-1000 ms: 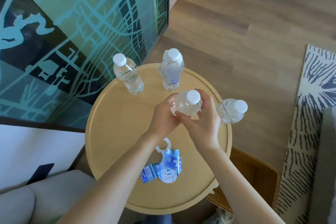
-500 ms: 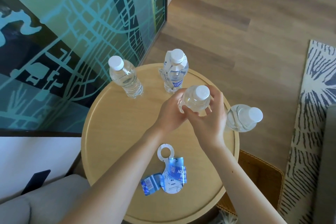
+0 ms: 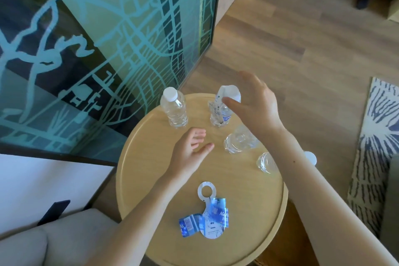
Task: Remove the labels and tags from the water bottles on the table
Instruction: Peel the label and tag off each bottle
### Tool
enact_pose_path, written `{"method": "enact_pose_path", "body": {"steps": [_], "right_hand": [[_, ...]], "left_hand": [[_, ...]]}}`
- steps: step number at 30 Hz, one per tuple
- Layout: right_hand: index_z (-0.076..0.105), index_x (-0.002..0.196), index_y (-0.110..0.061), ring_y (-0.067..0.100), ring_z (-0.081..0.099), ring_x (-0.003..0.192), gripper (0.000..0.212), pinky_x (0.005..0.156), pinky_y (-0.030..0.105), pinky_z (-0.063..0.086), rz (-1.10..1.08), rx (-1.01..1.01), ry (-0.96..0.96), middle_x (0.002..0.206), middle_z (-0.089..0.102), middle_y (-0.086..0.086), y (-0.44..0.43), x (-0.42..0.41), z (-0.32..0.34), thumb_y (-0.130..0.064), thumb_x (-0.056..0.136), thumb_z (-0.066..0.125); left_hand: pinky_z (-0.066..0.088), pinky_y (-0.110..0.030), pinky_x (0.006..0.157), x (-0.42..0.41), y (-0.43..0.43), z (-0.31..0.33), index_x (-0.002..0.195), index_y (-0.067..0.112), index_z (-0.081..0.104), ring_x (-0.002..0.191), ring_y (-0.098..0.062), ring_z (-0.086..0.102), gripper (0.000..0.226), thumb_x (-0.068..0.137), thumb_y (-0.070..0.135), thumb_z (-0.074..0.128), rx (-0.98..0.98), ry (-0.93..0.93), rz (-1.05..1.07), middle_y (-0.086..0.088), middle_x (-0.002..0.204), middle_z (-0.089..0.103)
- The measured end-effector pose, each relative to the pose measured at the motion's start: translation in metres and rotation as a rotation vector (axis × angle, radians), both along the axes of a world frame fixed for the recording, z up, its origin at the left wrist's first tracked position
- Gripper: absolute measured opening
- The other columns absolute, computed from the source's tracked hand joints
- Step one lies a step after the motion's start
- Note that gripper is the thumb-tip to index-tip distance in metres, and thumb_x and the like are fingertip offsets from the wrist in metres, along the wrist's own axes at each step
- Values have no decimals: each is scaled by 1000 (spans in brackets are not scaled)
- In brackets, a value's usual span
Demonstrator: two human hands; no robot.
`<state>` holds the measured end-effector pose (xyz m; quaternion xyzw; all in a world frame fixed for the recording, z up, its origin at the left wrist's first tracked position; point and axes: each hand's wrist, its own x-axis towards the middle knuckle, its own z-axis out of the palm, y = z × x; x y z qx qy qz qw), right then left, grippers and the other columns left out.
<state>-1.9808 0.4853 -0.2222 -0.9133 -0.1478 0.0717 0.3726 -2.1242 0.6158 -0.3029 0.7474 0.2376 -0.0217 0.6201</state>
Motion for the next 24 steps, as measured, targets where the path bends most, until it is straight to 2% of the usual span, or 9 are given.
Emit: {"method": "enact_pose_path", "body": {"steps": [3, 6, 10, 14, 18, 21, 24], "right_hand": [[63, 127, -13, 17, 55, 99, 45, 76, 19, 33, 62, -86, 19, 112, 67, 0, 5, 10, -6, -26, 86, 78], [67, 109, -10, 24, 56, 95, 26, 76, 31, 40, 75, -143, -9, 97, 65, 3, 6, 14, -8, -21, 87, 75], [68, 120, -11, 30, 50, 107, 34, 83, 31, 37, 119, -266, -97, 106, 64, 9, 10, 14, -9, -21, 89, 75], [67, 122, -14, 34, 44, 115, 36, 93, 42, 37, 150, -385, -171, 112, 67, 9, 10, 10, -5, -28, 90, 73], [68, 121, -14, 34, 46, 111, 35, 93, 44, 40, 180, -353, -194, 111, 66, 7, -1, -7, 10, -26, 89, 74], [70, 119, -10, 31, 49, 103, 35, 87, 33, 39, 152, -199, -215, 95, 55, 2, -13, -18, 36, -22, 87, 77], [70, 121, -14, 20, 50, 96, 34, 82, 25, 35, 157, -63, -199, 97, 50, -5, -27, -29, 76, -21, 88, 76]], "left_hand": [[51, -27, 98, -7, 7, 3, 115, 13, 62, 108, -12, 64, 30, 88, 16, 75, -2, -2, 30, 3, 115, 66], [51, -21, 94, -14, 12, 3, 112, 14, 63, 106, -9, 64, 25, 89, 17, 74, 3, 7, 40, 6, 112, 67], [50, -16, 92, -19, 16, 3, 105, 16, 66, 104, -5, 64, 17, 90, 19, 73, 15, 19, 37, 10, 108, 68], [49, -16, 91, -25, 18, 8, 103, 17, 67, 103, -4, 64, 14, 90, 18, 72, 26, 30, 34, 10, 106, 69], [48, -13, 88, -32, 19, 21, 102, 16, 67, 101, -4, 64, 12, 91, 18, 71, 46, 35, 16, 9, 104, 69], [46, -10, 85, -39, 16, 40, 102, 18, 67, 98, 0, 63, 11, 91, 18, 71, 62, 33, 8, 9, 103, 70], [45, -8, 83, -47, 9, 66, 101, 20, 67, 96, 3, 63, 10, 92, 19, 70, 82, 10, 20, 10, 103, 70]]}}
